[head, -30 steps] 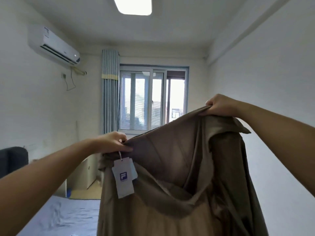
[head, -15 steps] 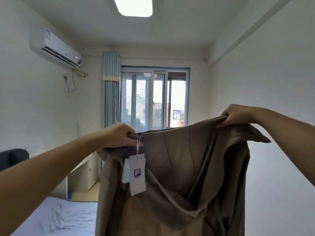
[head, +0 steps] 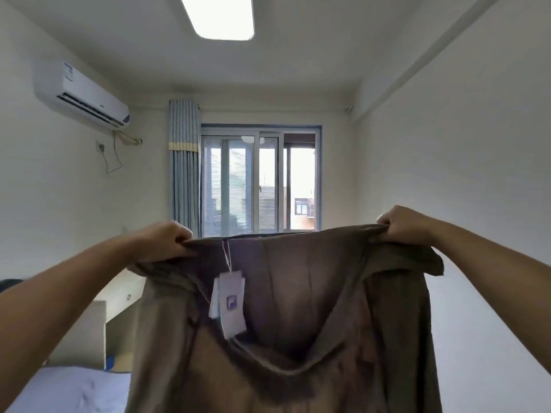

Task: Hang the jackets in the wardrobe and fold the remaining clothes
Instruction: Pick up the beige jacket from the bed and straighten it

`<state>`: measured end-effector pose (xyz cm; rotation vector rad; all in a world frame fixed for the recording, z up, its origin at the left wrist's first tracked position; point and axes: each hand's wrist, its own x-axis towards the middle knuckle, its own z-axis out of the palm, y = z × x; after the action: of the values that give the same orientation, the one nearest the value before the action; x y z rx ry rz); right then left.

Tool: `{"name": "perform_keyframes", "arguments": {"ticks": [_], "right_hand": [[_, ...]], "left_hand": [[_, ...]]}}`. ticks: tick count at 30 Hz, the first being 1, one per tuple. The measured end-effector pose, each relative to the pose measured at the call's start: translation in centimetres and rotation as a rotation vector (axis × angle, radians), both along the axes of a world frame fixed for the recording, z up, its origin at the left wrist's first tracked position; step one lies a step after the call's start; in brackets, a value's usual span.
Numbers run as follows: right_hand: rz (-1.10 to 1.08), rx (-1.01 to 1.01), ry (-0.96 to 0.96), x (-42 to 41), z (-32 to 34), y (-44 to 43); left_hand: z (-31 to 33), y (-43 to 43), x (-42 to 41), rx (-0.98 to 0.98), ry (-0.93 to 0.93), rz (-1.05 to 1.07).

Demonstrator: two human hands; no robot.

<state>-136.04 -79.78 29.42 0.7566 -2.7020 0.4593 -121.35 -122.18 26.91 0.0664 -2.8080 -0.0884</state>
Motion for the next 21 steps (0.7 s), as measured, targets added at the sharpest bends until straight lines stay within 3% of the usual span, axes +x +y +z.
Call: {"name": "perform_keyframes", "arguments": {"ticks": [2, 6, 9, 14, 19, 21], "right_hand": [[0.001, 0.075, -0.031, 0.2, -0.1, -0.3], [0.042, -0.022, 0.037, -0.1, 0.1, -0.3], [0.027, 0.136, 0.033, 0.1, -0.1, -0.2], [-0.06, 0.358, 0.042, -0.3, -0.3, 0.7], [-0.057, 0.316, 0.056, -0.3, -1.1, 0.4], [-0.102, 0.395, 0.013, 0.5, -1.1, -0.4]], "left_hand": [[0.2, 0.3, 0.1, -0.12, -0.095, 0.044], [1.0, -0.5, 0.4, -0.179, 0.055, 0.033], [1.2, -1.3, 0.6, -0.219, 0.069, 0.058], [1.0, -2.3, 1.5, -0.089, 0.192, 0.026], [-0.1, -1.9, 2.1, -0.034, 0.116, 0.024], [-0.6, -1.5, 2.0, -0.038, 0.013, 0.011]]}}
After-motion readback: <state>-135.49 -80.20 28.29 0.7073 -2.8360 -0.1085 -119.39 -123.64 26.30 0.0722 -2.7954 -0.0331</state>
